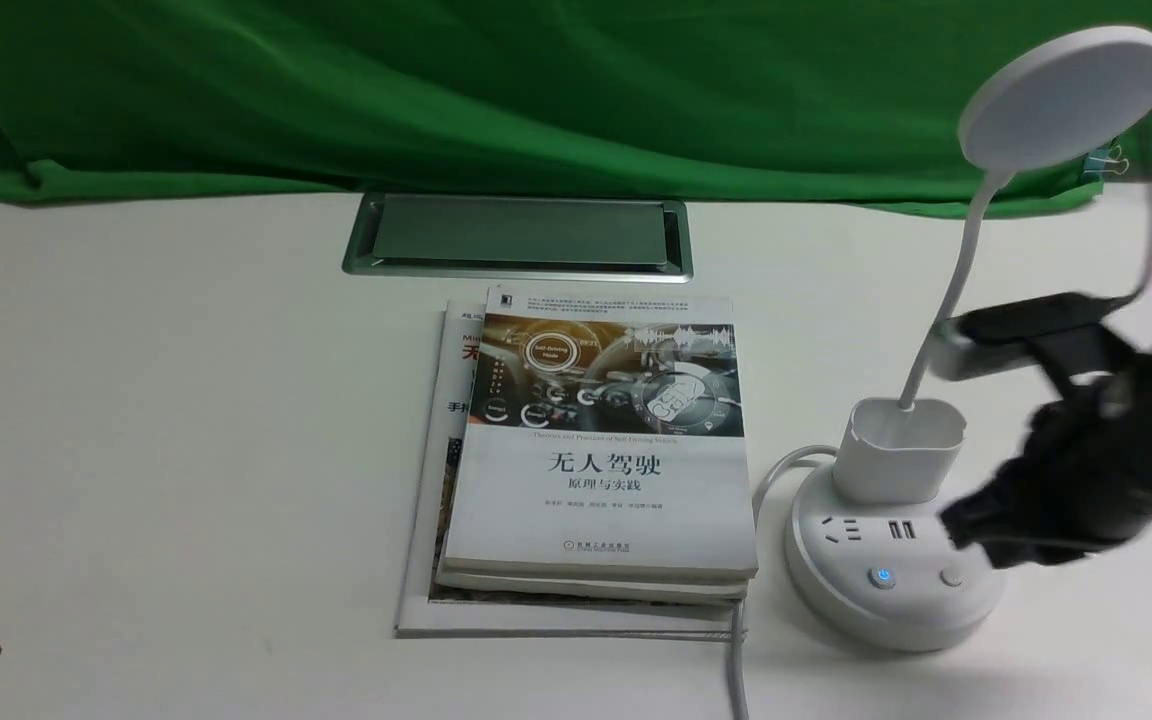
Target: Turn off the desk lamp on the white desktop by hand.
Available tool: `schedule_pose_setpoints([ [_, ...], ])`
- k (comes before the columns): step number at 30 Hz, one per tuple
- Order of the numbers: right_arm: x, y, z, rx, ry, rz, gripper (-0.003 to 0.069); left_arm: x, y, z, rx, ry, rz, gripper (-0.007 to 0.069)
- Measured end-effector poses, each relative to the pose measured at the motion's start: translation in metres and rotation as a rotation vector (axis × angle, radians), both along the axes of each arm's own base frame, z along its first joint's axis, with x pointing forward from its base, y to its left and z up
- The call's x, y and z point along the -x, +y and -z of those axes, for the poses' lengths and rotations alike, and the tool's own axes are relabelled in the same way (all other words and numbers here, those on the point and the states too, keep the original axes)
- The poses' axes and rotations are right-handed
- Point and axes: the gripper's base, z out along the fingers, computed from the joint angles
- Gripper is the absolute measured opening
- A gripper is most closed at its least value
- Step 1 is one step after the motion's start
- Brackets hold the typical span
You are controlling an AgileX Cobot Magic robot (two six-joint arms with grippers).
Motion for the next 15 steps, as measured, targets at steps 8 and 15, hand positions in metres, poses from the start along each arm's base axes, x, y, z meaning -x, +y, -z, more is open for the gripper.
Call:
schedule_pose_setpoints([
  [8, 0.073, -0.023, -0.026, -0.046, -0.132, 0.009, 0.0029, 0.0, 0.0, 0.0, 0.0, 0.0, 0.0, 0.0242],
  [15, 0.106, -0.033, -0.056, -0.114, -0.33, 0.02, 0.0031, 0.0, 0.0, 0.0, 0.0, 0.0, 0.0, 0.0242],
])
